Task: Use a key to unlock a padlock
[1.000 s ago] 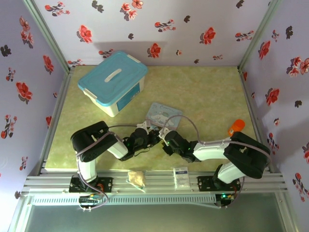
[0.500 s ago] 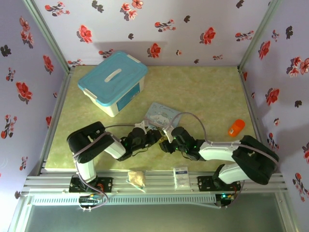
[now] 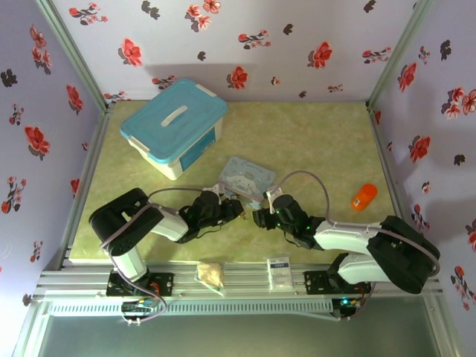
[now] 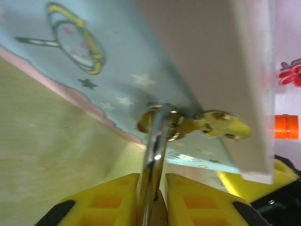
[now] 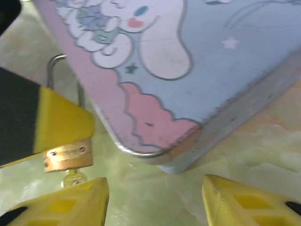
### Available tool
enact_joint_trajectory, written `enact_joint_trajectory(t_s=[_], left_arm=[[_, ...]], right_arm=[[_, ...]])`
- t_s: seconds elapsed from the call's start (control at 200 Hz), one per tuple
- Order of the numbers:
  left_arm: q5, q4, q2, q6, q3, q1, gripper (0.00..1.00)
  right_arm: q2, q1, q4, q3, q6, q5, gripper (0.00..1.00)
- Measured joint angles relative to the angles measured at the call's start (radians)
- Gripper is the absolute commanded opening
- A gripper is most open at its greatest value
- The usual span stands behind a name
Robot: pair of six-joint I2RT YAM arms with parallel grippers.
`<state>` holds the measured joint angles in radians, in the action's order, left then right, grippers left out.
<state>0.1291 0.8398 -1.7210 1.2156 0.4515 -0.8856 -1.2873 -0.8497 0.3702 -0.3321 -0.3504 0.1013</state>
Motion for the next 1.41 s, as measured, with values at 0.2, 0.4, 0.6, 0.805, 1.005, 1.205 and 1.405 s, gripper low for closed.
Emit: enact_joint_trajectory(t_s=[0.2, 0.4, 0.6, 0.805, 1.005, 1.205, 1.405], left_arm=[[0.026, -0.154, 0.013, -0.085, 0.057, 0.010, 0.22], [0.028, -0.342, 0.023, -0.172, 0.143, 0.006, 0.22], [-0.013, -0.574, 0.048, -0.281, 0.235, 0.002, 0.24], [-0.042, -0.726, 0.057, -0.357, 0.283, -0.003, 0.22], [-0.110, -0.857, 0.059, -0.422, 0.338, -0.024, 0.22], [-0.215, -0.995, 0.060, -0.483, 0.390, -0.061, 0.24], [-0.292, -1.089, 0.060, -0.510, 0.427, -0.103, 0.27]], right_arm=[[-0.050, 0.000, 0.000, 0.000, -0.026, 0.047, 0.54], [-0.066, 0.000, 0.007, 0.000, -0.029, 0.071, 0.53], [-0.066, 0.000, 0.003, -0.001, -0.036, 0.117, 0.53], [-0.066, 0.000, -0.002, -0.001, -0.051, 0.161, 0.52], [-0.065, 0.000, -0.003, -0.001, -0.055, 0.186, 0.53], [-0.065, 0.000, -0.009, -0.001, -0.055, 0.193, 0.53], [-0.065, 0.000, -0.009, -0.001, -0.055, 0.196, 0.52]])
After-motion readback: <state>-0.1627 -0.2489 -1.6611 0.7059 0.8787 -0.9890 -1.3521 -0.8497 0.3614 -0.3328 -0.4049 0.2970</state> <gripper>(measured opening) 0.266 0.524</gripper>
